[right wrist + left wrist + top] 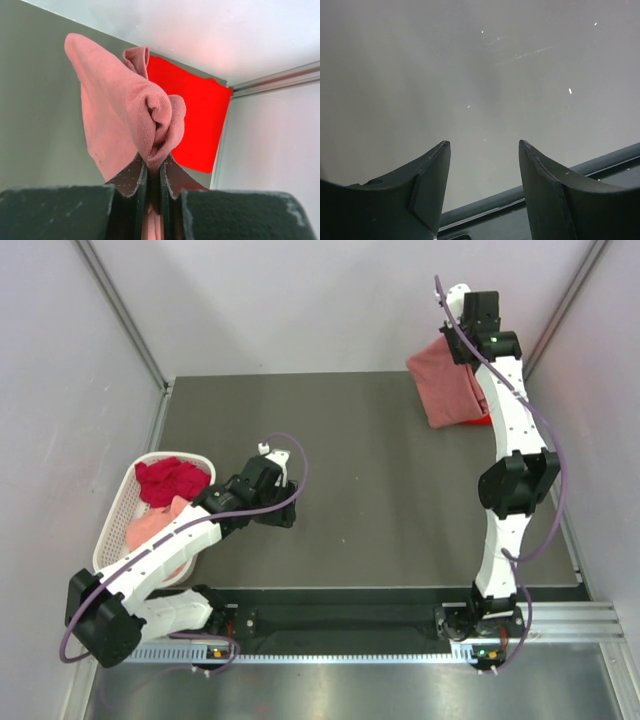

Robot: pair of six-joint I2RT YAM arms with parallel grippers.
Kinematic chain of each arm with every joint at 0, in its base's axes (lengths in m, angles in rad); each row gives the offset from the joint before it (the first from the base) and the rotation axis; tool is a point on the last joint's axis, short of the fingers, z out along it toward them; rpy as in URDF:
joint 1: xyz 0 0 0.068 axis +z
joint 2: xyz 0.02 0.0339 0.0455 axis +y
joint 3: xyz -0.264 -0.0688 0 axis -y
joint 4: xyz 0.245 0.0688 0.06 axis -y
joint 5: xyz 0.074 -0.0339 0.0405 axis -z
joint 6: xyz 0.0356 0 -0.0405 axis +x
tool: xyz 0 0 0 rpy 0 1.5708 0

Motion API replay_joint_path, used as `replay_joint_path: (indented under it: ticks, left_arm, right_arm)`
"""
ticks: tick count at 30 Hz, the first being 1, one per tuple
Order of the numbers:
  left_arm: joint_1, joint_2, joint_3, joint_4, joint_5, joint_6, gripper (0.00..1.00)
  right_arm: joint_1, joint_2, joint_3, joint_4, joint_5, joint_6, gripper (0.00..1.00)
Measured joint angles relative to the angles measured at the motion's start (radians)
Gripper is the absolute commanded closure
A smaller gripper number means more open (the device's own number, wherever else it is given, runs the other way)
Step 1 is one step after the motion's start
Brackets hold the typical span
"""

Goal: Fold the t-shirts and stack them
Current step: Neatly place the folded tshirt to the corner

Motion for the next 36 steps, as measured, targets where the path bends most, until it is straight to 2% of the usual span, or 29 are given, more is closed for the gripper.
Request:
replay_joint_path:
  ticks: [36]
  left_arm:
    - [0.002,0.063,0.0,0.007,0.026,-0.038,0.38]
  right_arm:
    - [-0.098,-0.011,0.03,0.027,-0.049,-0.013,1.0]
